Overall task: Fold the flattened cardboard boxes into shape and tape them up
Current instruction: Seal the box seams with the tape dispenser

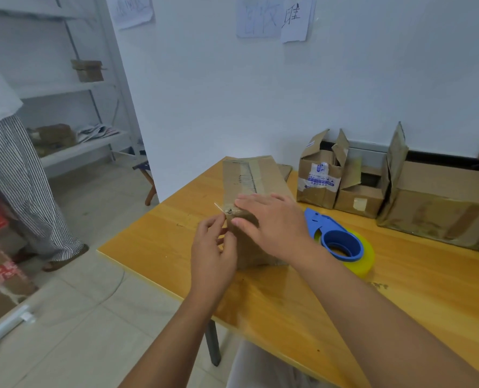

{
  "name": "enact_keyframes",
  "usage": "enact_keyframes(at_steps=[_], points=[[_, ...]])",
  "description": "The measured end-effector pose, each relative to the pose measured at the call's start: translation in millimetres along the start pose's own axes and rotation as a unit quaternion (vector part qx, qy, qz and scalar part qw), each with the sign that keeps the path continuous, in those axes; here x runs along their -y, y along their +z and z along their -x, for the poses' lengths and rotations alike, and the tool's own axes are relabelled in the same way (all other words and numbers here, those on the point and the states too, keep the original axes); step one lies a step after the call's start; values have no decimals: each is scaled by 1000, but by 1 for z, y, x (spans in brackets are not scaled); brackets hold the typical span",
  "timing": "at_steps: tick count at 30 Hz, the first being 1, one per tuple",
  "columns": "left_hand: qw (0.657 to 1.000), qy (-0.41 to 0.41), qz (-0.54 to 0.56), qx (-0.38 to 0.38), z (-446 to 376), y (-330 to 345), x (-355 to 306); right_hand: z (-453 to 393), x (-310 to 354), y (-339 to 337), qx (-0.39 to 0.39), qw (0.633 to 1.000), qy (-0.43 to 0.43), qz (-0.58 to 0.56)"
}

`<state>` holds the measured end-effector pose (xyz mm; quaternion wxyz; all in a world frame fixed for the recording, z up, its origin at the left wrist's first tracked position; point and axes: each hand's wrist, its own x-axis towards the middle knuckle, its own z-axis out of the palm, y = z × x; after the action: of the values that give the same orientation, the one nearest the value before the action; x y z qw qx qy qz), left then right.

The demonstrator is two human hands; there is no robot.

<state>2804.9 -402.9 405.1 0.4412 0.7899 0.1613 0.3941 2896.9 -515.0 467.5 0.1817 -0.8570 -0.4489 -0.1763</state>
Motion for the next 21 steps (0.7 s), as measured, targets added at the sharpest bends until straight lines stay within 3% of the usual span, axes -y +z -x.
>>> enact_keyframes(at_steps=[2, 4, 7, 11, 14, 17, 21], points=[[998, 22, -53, -30, 1, -6, -2, 0, 0, 0, 0, 1000, -1, -4], [982, 103, -146, -68, -1, -12, -4, 0, 0, -1, 0, 1000, 2, -4], [950, 174, -253, -51, -3, -12, -3, 1, -1, -1, 6, 1000, 3, -2], [980, 79, -180, -8, 8, -5, -4, 2, -1, -1, 7, 1000, 2, -4], [999, 12, -48, 23, 12, 1, -12, 2, -1, -2, 7, 1000, 7, -2], [995, -70, 72, 15, 8, 3, -22, 1, -1, -3, 14, 1000, 15, -4], [998, -42, 52, 4, 13, -1, -28, 3, 1, -3, 12, 1000, 13, -7]])
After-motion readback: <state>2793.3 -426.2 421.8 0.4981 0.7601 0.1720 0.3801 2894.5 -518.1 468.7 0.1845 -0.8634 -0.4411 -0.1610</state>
